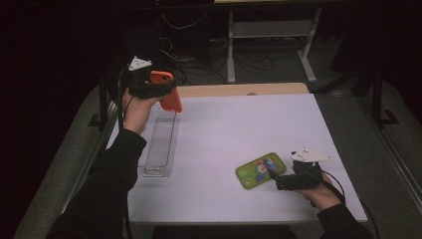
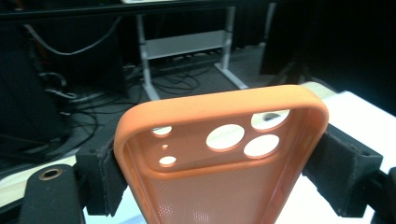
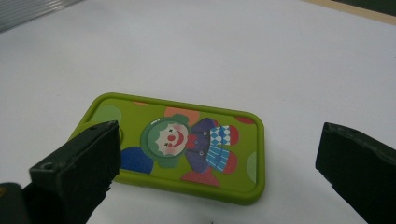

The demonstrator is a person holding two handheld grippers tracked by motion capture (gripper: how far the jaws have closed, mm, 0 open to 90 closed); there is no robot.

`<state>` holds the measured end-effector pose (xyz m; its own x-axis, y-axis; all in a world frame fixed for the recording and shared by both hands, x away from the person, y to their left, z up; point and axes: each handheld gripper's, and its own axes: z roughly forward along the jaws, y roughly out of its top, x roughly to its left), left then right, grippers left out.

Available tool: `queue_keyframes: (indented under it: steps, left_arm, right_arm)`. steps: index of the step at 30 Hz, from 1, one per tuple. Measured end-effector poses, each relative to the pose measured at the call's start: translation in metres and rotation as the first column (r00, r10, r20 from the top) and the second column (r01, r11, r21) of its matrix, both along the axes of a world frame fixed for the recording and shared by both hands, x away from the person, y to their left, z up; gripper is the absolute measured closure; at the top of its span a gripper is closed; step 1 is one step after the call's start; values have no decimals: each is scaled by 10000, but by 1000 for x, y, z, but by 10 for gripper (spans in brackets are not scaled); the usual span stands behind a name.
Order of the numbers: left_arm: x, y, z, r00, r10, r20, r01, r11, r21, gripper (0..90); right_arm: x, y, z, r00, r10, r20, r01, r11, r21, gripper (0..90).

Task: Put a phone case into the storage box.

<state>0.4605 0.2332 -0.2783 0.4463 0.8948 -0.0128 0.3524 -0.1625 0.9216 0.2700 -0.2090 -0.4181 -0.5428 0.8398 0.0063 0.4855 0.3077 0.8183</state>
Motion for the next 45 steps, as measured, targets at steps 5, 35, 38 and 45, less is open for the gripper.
queue_keyframes:
  steps: [5, 35, 38, 45]
  left_arm:
    - [15, 7, -12, 9963, 849, -154, -845, 9961, 254, 163]
    - [53, 7, -89, 9646, 2374, -1147, -2231, 9667, 1251, 157]
    - [52, 6, -92, 9649, 2466, -897, -2372, 9659, 1039, 154]
    - [54, 11, -94, 9661, 2385, -985, -2323, 9701, 702, 3]
  right_arm:
    - [0, -2, 1, 9999, -80, 86, 79, 9999, 93, 0]
    - [-1, -5, 3, 9998, -132, 119, 129, 9996, 254, 0]
    - [-1, -5, 3, 9999, -122, 113, 119, 9996, 257, 0]
    - [-1, -5, 2, 9998, -138, 111, 135, 9996, 246, 0]
